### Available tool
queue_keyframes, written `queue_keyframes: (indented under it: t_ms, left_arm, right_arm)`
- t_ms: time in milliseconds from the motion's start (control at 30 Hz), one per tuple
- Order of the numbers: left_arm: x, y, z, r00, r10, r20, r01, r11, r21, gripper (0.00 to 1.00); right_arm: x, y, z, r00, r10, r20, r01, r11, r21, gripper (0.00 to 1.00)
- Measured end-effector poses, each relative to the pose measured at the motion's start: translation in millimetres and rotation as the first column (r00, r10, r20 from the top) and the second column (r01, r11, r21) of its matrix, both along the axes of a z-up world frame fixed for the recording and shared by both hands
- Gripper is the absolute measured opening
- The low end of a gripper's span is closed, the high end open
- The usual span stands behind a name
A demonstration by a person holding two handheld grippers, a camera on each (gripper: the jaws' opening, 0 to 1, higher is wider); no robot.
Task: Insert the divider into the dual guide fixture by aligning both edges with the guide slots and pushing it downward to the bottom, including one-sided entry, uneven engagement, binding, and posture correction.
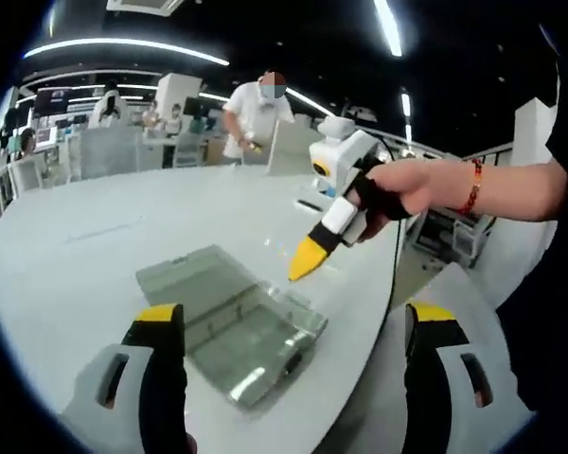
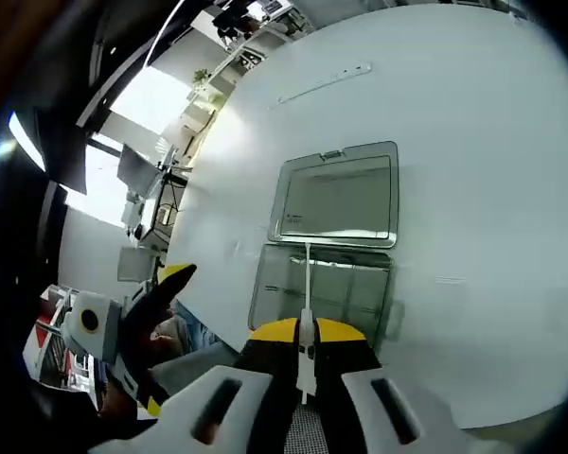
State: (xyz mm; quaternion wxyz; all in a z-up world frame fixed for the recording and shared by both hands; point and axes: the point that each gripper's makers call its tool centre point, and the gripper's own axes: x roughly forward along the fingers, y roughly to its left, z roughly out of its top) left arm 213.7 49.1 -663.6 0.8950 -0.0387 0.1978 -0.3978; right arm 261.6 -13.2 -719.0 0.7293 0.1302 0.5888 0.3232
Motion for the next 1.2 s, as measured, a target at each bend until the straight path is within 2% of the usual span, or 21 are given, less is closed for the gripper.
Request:
queue_keyframes:
  t_ms: [200, 500, 1200]
  left_arm:
    - [1.4, -2, -8.5, 0.999, -0.037, 0.014, 0.036, 0.998, 0.053, 0.99]
    - [6.5, -3, -8.3, 0.998, -0.058, 0.007, 0.057, 0.998, 0.015, 0.98]
    - [16.9, -5, -24.8, 0.996, -0.069, -0.053, 0.067, 0.997, -0.039, 0.95]
  right_arm:
    - [0, 3, -6.6, 1.000, 0.000, -0.017, -0.001, 0.999, -0.035, 0.00]
    - [5, 4, -16.5, 0.999, 0.010, -0.033, -0.013, 0.997, -0.078, 0.00]
    - [2, 5, -34.4, 0.995, 0.009, -0.103, -0.025, 0.989, -0.148, 0.00]
